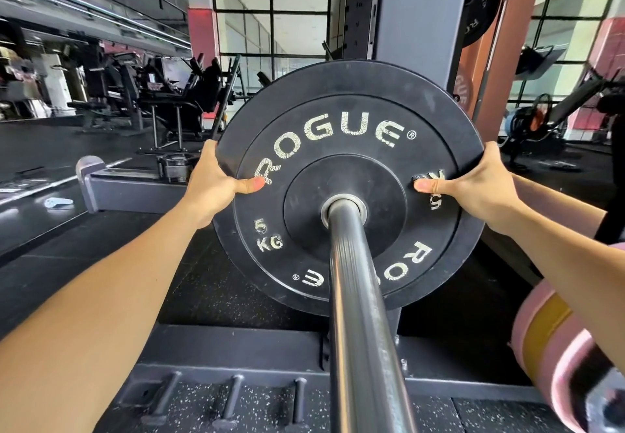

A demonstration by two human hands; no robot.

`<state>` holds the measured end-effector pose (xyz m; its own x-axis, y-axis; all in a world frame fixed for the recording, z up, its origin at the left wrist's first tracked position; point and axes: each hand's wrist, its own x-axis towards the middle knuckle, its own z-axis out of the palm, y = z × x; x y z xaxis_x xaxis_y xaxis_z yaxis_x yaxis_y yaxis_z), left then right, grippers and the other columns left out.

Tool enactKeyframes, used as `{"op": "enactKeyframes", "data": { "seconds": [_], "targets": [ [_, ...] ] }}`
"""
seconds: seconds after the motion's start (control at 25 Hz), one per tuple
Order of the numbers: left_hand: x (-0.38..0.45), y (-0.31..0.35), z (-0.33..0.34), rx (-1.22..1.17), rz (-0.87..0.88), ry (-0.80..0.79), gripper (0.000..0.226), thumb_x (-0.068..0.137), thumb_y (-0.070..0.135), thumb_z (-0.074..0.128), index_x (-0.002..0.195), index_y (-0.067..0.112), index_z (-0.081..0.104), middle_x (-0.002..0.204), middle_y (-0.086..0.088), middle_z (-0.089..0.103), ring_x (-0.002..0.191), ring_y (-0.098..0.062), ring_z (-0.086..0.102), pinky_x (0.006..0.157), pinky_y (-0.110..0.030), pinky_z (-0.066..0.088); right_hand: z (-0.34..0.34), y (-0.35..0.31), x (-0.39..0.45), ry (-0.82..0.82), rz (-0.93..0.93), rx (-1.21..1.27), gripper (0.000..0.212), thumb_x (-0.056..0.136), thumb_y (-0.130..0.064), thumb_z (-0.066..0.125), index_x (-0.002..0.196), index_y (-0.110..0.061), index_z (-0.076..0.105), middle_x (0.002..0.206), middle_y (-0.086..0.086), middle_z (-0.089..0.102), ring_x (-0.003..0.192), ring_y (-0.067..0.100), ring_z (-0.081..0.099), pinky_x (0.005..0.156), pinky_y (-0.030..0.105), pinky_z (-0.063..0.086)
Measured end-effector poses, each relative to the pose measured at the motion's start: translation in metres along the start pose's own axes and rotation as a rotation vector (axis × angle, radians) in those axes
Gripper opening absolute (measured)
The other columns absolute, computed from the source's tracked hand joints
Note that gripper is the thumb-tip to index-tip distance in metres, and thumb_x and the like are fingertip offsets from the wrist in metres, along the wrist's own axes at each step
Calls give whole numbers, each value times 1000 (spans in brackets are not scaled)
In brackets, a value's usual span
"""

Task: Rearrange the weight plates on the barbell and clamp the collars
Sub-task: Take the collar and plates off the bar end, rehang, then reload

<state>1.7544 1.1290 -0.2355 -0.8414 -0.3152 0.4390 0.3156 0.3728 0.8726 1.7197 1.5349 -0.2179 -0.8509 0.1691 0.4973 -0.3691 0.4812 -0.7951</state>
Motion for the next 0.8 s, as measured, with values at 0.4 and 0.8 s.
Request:
{"op": "enactKeyframes", "data": {
  "seconds": [0.4,0.8],
  "targets": [
    [32,0,12,22,-6,-20,72,59,18,95,112,30,48,100,19,67,83,9,64,65,-18,48,17,15,28,-8,47,32,95,17,-66,92,91,-46,37,106,-22,57,104,10,58,87,39,52],
    [8,24,14,337,-111,22,96,70,41,88,142,18,28,144,-6,43,132,-30,44,108,-53,38,10,5,15,-37,22,-179,122,47,-50,94,143,-14,27,144,6,43,133,25,42,108,45,39]
  ]
}}
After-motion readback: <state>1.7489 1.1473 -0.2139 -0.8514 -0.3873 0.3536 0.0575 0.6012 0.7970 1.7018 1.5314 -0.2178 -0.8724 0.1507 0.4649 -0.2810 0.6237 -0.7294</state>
